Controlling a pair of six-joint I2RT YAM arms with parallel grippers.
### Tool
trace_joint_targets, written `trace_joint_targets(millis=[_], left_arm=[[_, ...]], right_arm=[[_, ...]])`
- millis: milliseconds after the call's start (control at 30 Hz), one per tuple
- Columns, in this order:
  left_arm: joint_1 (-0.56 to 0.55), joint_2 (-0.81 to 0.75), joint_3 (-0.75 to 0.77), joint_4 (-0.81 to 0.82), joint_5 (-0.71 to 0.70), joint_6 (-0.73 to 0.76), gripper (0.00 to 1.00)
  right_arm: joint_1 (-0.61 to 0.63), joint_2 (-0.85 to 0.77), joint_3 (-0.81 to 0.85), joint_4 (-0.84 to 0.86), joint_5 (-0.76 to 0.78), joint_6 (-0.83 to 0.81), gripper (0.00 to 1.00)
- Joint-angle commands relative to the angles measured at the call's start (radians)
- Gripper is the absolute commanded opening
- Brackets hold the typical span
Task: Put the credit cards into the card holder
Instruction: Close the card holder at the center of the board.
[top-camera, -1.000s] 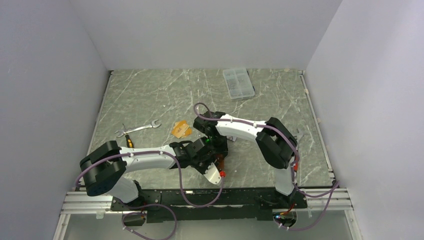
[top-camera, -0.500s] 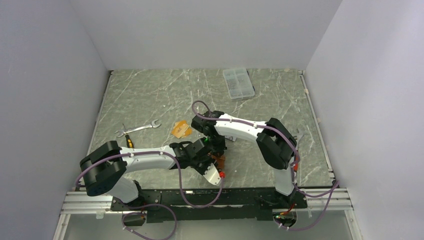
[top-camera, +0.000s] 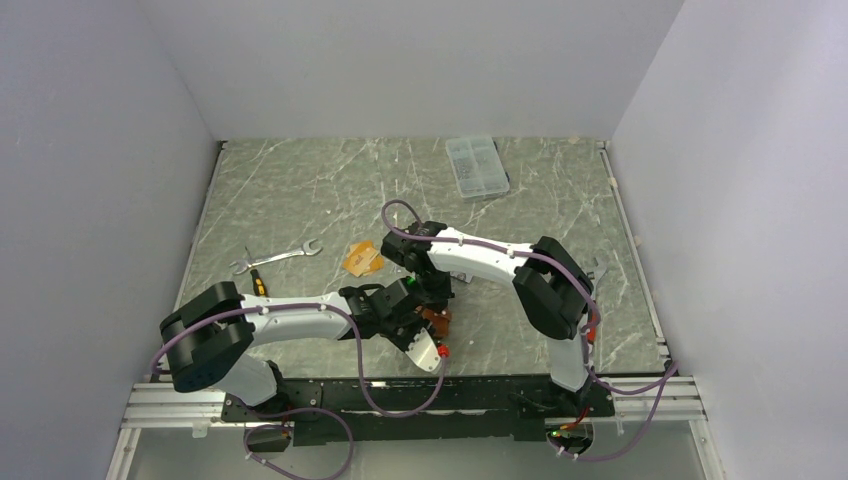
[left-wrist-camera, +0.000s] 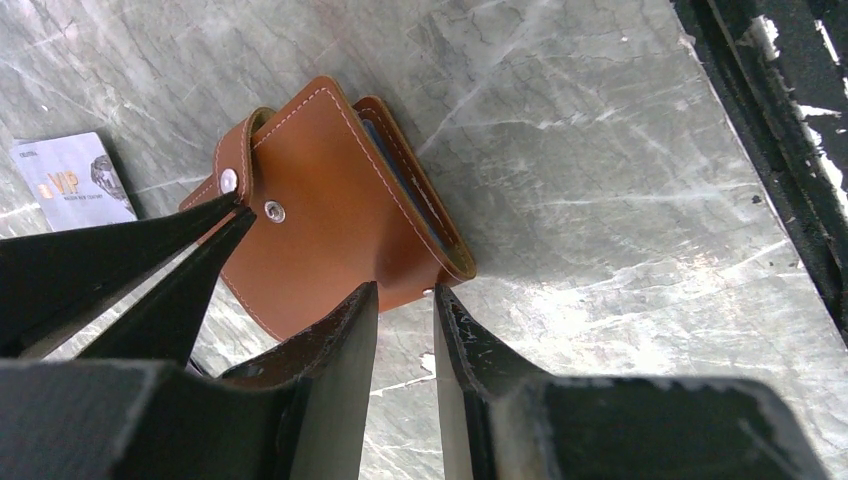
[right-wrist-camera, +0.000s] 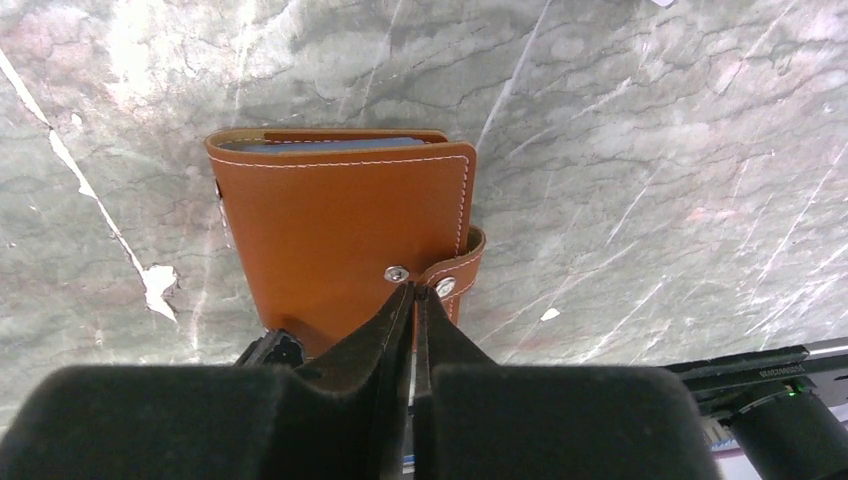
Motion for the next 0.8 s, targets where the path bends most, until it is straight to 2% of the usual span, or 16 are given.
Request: trace_joint_targets(millis=[0, 67, 167, 433, 767], left_arm=[[-0.007, 0.008, 0.001, 0.018, 0.008, 0.002, 0.33], [-0.007, 0.009, 0.003, 0.018, 0.008, 0.002, 0.33], [-0.007, 0.007, 0.001, 0.018, 0.006, 0.002, 0.33], [-0.007, 0.003, -0.005, 0.020, 0.005, 0.002, 0.33], [-0.007, -0.006, -0.006, 0.024, 0.002, -0.002, 0.32]], right_arm=[[0.007, -0.045, -0.004, -0.044, 0.034, 0.010, 0.19], [0.010, -0.037, 0.000, -0.045, 0.037, 0.009, 0.32], [0.017, -0.018, 0.013, -0.052, 0.047, 0.009, 0.35], [0.031, -0.004, 0.015, -0.070, 0.064, 0.015, 0.35], [0.035, -0.031, -0.049, -0.021, 0.052, 0.048, 0.27]])
